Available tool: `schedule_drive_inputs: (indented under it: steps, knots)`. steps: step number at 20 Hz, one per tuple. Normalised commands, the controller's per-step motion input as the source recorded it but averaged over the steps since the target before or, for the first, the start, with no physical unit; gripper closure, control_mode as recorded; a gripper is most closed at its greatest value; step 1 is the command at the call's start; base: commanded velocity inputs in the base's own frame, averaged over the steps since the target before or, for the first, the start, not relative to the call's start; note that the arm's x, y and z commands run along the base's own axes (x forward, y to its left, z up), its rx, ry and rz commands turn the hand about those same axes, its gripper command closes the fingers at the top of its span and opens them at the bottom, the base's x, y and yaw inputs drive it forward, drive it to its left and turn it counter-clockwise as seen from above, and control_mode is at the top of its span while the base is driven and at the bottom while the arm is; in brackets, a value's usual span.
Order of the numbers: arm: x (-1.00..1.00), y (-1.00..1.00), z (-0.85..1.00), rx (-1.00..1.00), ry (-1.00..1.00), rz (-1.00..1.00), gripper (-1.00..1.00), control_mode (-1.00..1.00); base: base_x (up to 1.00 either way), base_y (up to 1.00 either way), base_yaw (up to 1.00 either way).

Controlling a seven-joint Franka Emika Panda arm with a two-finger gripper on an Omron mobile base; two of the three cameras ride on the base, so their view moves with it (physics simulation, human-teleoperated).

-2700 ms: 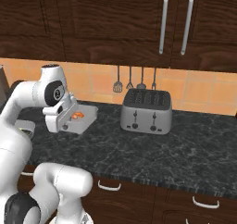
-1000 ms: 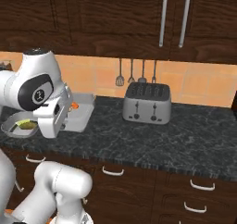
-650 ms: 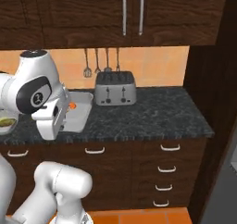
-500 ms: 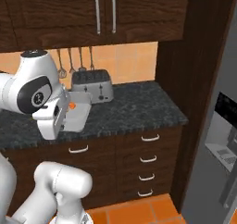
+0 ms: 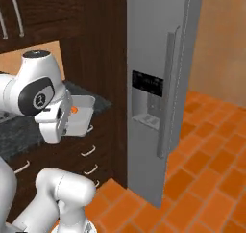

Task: Take the meat container that has the shrimp and place it on the second highest rack of the freezer. Then take the vegetable container that has the lemon wedge and potato and place it on the highest rack of the freezer.

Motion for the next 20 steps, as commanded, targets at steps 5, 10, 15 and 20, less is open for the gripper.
schedule_drive_inputs:
  steps: [5,10,15,20]
  knots:
    - [0.0,0.0,0.0,0.0,0.0,0.0,1.0,1.0,0.0,-0.09,-0.89]
    - [0.0,0.0,0.0,0.0,0.0,0.0,1.0,1.0,0.0,-0.37,-0.77]
    - [0.0,0.0,0.0,0.0,0.0,0.0,1.0,1.0,0.02,-0.9,-0.27]
    - [0.0,0.0,0.0,0.0,0.0,0.0,1.0,1.0,0.78,-0.47,-0.08]
